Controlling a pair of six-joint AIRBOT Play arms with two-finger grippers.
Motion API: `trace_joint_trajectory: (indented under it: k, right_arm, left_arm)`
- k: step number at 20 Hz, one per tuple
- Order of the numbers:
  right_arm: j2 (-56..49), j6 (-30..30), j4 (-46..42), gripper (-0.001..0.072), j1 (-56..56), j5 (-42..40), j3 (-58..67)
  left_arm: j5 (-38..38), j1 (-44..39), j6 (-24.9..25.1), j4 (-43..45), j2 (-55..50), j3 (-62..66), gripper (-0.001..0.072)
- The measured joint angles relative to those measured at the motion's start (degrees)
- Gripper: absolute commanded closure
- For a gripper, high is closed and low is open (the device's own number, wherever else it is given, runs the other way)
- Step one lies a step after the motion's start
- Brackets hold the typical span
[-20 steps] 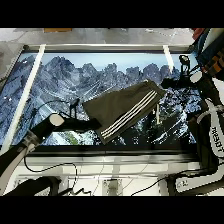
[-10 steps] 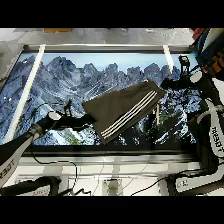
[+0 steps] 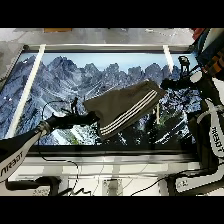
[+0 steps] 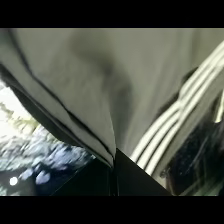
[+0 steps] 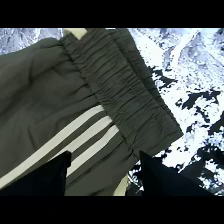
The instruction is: Fold the clothes and pants, and hang the long-sleeved shirts on hangers.
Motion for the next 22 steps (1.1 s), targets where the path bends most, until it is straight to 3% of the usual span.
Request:
trace_joint_trajectory:
  k: [1, 5, 8, 11, 13, 16, 22]
  right_arm:
    - [0.0, 0.0, -0.2, 0.0351, 0.0, 0.6, 0.0]
    - [0.0, -0.1, -3.5, 0.0352, -0.3, 3.7, 0.0]
    - [-0.5, -1.7, -4.3, 0.0375, -1.2, 7.2, 0.0]
    - [-2.1, -7.7, 1.5, 0.0401, -1.8, 13.6, -0.5]
    - [-3.8, -12.2, 9.3, 0.0276, -1.7, 18.0, -1.6]
    - [-6.8, -14.8, 18.5, 0.0169, 0.1, 20.3, -3.0]
    - [-12.5, -7.9, 24.8, 0.0104, 8.3, 13.1, -3.8]
  left_arm:
    - [-1.1, 0.6, 0.5, 0.6, 0.0, 1.3, 0.0697]
    - [-12.7, 6.4, 0.0, 12.4, 1.8, 8.4, 0.0697]
    - [-25.4, 12.3, -2.2, 28.1, 5.0, 14.0, 0.0696]
    - [-33.6, 16.8, -2.6, 46.5, 8.6, 16.9, 0.0696]
    - [-35.8, 18.4, -2.6, 57.4, 9.9, 17.6, 0.0696]
    - [-35.3, 19.6, -2.6, 68.4, 10.8, 18.2, 0.0695]
    - [-27.6, 19.1, -2.6, 73.5, 11.2, 18.5, 0.0696]
